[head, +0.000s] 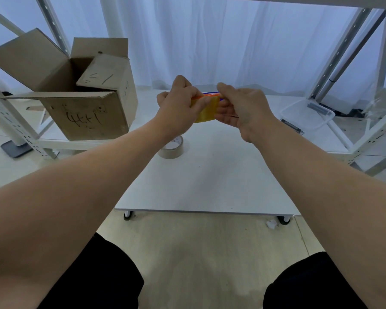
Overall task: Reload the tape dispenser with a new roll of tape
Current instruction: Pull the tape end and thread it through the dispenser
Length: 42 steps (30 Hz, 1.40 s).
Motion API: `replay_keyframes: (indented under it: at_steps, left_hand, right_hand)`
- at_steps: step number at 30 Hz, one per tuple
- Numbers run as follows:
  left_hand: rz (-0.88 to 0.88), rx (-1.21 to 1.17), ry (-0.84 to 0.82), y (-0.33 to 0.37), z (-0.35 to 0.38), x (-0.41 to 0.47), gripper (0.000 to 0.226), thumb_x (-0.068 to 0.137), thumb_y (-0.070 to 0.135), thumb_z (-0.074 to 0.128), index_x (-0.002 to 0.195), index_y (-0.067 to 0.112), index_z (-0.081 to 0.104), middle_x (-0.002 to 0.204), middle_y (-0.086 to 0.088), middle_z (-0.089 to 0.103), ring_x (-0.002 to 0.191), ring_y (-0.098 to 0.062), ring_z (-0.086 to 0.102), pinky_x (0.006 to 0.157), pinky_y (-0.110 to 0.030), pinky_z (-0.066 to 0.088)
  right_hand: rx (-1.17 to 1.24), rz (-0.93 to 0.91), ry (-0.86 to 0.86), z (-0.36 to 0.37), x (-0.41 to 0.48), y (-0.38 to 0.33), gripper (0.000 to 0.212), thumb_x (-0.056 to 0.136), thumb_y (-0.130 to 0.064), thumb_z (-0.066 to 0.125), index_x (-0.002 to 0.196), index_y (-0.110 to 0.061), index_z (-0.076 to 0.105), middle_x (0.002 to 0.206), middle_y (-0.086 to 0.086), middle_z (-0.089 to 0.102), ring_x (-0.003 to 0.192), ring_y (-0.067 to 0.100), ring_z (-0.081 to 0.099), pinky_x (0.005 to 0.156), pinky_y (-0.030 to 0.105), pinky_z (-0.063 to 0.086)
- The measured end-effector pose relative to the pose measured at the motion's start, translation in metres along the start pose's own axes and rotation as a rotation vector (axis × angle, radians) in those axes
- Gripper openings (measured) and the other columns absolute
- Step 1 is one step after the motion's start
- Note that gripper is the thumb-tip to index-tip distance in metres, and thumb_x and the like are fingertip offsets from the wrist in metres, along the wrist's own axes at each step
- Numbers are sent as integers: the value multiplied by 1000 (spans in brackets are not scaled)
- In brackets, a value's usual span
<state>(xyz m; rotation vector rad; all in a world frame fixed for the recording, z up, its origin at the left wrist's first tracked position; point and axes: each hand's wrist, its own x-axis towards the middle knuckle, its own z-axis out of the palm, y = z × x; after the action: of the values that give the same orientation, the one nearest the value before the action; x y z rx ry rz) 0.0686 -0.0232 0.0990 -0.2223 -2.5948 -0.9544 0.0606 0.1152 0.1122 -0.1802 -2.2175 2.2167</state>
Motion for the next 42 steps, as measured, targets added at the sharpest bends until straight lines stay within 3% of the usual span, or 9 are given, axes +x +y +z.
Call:
replay_keyframes:
  at_steps: [5, 8, 12, 17, 22, 25, 29, 34, 42]
  left_hand:
    - [-17, -16, 0, 2, 2, 2, 31, 93, 44, 48, 99, 19, 65, 101, 3, 37, 84, -11, 35, 92, -26, 24]
    - [-10, -2, -2, 1, 3, 2, 33, 93, 43, 48, 102, 18, 66, 101, 3, 36, 77, -3, 34, 94, -29, 26]
    - [-1, 15, -5, 1, 4, 2, 33, 94, 42, 48, 105, 16, 66, 102, 3, 36, 80, -6, 31, 93, -28, 24]
    - [33, 111, -18, 0, 4, 1, 35, 95, 40, 47, 107, 14, 66, 104, 2, 36, 84, -14, 32, 93, -30, 24]
    - [31, 150, -53, -1, 4, -1, 34, 95, 38, 46, 111, 13, 65, 105, 2, 34, 85, -15, 28, 95, -31, 25]
    - [29, 128, -69, -3, 1, 0, 35, 95, 39, 46, 110, 14, 65, 106, 1, 36, 86, -13, 32, 94, -29, 23]
    - [-1, 45, -142, -4, -3, 2, 30, 94, 39, 50, 102, 15, 66, 103, 4, 37, 79, -5, 40, 99, -32, 30]
    - [-77, -56, -211, -11, -1, 5, 28, 91, 43, 51, 92, 20, 66, 104, 2, 42, 94, -18, 50, 100, -45, 40]
    - [-183, -38, -196, -15, 2, 7, 38, 92, 46, 48, 106, 15, 66, 109, 1, 44, 97, -19, 50, 99, -47, 42]
  right_hand:
    - [-157, -54, 0, 0, 0, 9, 26, 84, -29, 70, 97, -8, 63, 87, 1, 61, 73, 13, 60, 67, 28, 60]
    - [-149, -57, -4, -1, 1, 8, 25, 85, -23, 69, 101, -5, 65, 87, 1, 62, 74, 12, 62, 68, 28, 60]
    - [-192, -62, 0, 0, 1, 9, 23, 86, -18, 68, 103, -2, 65, 96, 8, 64, 72, 13, 64, 71, 30, 60]
    - [-240, -55, -10, 1, 2, 9, 19, 84, -18, 70, 97, -5, 66, 79, 3, 64, 67, 10, 63, 60, 22, 59]
    - [-413, -60, -19, 10, 4, 18, 20, 93, -17, 51, 102, -2, 61, 94, 8, 56, 76, 21, 56, 52, 20, 52]
    - [-484, -84, -58, 11, 6, 19, 31, 96, -18, 38, 114, 0, 55, 105, 11, 52, 69, 18, 53, 57, 21, 50]
    - [-511, -85, -86, 8, 7, 20, 22, 97, -21, 34, 104, -6, 49, 107, 11, 53, 68, 18, 56, 60, 23, 46]
    - [-464, -42, -115, 5, 9, 25, 23, 100, -22, 34, 110, -7, 49, 104, 10, 53, 71, 18, 61, 85, 33, 56]
    - [-340, -124, -63, 3, 5, 27, 27, 95, -28, 53, 98, -3, 60, 77, 6, 63, 62, 14, 63, 58, 21, 58]
